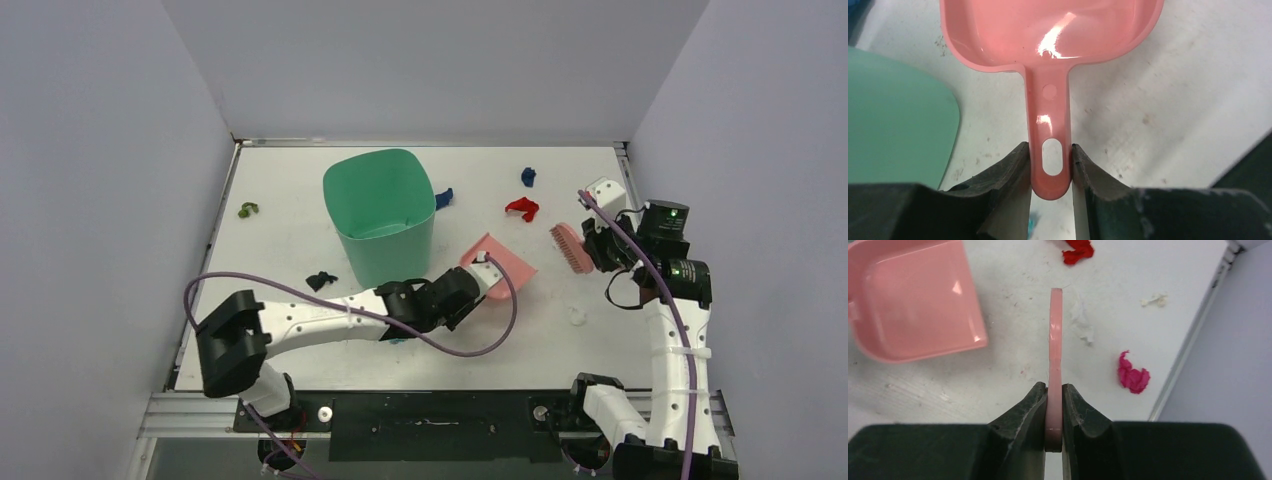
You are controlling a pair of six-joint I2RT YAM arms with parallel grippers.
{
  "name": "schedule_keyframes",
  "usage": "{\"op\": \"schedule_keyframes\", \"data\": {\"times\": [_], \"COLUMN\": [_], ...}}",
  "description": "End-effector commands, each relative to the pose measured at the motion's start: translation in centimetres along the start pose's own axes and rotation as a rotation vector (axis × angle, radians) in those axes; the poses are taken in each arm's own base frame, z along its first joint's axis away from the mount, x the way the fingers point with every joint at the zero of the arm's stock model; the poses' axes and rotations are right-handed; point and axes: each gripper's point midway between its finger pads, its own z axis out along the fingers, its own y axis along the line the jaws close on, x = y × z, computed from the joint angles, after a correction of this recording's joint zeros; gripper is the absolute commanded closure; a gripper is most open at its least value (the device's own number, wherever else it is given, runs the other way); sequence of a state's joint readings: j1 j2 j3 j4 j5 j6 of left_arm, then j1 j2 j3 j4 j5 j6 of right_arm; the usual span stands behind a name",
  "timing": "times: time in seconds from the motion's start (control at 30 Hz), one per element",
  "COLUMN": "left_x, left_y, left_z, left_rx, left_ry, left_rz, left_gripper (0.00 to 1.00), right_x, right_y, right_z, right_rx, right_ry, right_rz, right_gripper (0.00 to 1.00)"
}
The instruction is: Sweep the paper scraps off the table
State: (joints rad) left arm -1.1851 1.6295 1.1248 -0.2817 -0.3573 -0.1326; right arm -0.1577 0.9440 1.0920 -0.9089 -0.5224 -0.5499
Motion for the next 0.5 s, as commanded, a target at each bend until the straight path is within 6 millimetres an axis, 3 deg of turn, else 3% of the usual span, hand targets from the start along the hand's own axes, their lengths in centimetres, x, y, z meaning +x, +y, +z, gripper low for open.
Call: {"op": "schedule_keyframes", "data": {"times": [0.0,0.17,0.27,0.47], "left_x": [-0.4,-1.6,-2.8,-3.6], "left_y": [0.5,1.1,3.0,9.4], "left_z": [-5.9,-13.0,-17.5,-25.2], "left_rx": [-0.038,-0.057,-0.091,-0.229], "left_ry": [-0.035,-0.119,-0.182,-0.290], "left_rz": [-0.037,-0.084,-0.138,-0.243], "left_gripper": [1.00,1.00,1.00,1.00], "right_x": [-5.0,-5.2,-5.1,-7.5], "right_y": [-3.5,-1.7,1.4,6.7], "right_z": [-3.4,-3.3,-2.9,-0.8], "right_rx": [0.197,0.084,-0.099,-0.309], "right_ry": [-0.140,-0.130,-0.145,-0.149], "right_rz": [-0.053,-0.068,-0.129,-0.239], "right_gripper": [0.95,0.95,0.95,0.95]}}
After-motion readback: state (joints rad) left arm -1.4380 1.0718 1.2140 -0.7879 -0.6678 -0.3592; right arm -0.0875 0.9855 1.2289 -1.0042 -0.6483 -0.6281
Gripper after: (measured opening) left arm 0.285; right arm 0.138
